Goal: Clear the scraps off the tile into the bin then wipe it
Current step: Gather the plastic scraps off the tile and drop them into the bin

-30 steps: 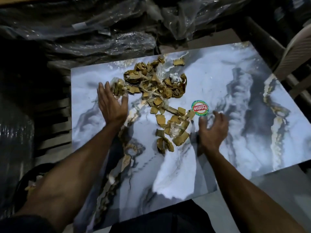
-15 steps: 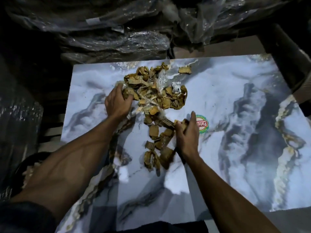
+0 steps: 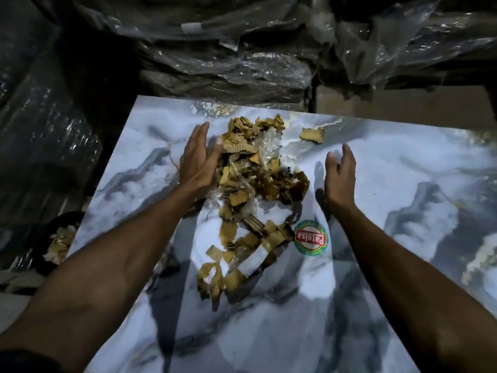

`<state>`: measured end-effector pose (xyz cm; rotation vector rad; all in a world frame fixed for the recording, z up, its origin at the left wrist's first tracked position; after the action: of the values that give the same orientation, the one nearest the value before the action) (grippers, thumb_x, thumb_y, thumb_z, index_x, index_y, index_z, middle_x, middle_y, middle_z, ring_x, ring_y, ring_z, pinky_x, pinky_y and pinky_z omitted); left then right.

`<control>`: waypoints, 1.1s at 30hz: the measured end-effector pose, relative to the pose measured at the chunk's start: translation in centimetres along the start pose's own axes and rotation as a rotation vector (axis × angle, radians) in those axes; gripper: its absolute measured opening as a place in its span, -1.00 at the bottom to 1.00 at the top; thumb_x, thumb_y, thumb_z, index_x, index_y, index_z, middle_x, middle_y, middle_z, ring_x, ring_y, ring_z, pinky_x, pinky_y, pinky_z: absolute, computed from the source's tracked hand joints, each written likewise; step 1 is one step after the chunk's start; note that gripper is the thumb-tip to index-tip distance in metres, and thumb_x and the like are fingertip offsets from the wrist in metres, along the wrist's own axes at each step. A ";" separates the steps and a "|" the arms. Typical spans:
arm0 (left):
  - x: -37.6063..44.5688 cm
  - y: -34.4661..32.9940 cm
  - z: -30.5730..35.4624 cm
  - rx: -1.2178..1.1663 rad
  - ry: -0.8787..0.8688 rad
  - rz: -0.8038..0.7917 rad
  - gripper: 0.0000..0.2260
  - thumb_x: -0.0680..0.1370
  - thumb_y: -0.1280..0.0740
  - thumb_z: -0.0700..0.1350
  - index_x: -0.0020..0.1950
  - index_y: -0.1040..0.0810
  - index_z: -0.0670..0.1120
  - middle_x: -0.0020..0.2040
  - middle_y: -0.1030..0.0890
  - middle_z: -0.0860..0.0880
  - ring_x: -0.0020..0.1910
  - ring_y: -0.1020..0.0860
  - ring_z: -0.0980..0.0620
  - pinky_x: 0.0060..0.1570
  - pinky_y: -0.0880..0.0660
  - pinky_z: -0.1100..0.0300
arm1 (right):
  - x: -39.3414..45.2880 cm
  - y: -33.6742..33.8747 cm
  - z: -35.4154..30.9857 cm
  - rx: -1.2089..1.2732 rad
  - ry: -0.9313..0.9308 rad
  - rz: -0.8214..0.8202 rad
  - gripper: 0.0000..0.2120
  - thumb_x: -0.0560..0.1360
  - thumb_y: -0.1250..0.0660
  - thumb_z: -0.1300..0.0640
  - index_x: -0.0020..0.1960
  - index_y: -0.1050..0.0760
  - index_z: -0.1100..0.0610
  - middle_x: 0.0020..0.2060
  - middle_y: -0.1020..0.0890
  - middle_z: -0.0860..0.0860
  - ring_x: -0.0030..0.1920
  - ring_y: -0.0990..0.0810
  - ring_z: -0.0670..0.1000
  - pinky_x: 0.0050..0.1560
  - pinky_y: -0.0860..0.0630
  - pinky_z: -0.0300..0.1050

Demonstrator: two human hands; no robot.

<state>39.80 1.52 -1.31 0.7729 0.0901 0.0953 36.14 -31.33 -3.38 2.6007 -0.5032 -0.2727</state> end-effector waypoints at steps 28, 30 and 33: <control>-3.5 -5.1 2.7 0.344 -0.159 -0.320 -0.30 0.45 -0.03 0.43 0.54 -0.06 0.20 0.53 -0.20 -0.05 0.49 -0.17 -0.12 0.37 -0.16 -0.18 | -2.5 -7.1 -3.8 -0.285 0.359 -0.459 -0.34 0.49 -0.11 -0.32 0.45 -0.33 0.05 0.33 -0.50 0.09 0.29 -0.42 0.12 0.33 -0.29 0.06; -10.3 -2.9 1.5 0.307 -0.217 -0.361 -0.31 0.45 -0.03 0.43 0.54 -0.08 0.21 0.53 -0.21 -0.05 0.50 -0.16 -0.11 0.37 -0.17 -0.18 | -10.2 -6.1 -3.5 -0.283 0.378 -0.396 -0.36 0.49 -0.14 -0.30 0.43 -0.36 0.06 0.29 -0.53 0.09 0.25 -0.45 0.11 0.32 -0.32 0.08; -11.6 -3.2 1.7 0.252 -0.223 -0.385 -0.32 0.45 -0.02 0.43 0.53 -0.08 0.24 0.52 -0.20 -0.04 0.50 -0.14 -0.11 0.39 -0.18 -0.18 | -11.1 -5.5 -2.6 -0.244 0.338 -0.364 -0.37 0.48 -0.15 -0.29 0.42 -0.37 0.06 0.28 -0.54 0.08 0.24 -0.47 0.11 0.31 -0.35 0.14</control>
<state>28.62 -3.33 -1.84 0.9994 0.0378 -0.3736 28.36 -21.38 -2.65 2.4126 0.1179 -0.0058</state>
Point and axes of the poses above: each hand's wrist, its own x-axis towards the middle knuckle, its own y-axis out of the back of the hand, z = x × y, the point moved 7 cm from there along x, towards the middle knuckle
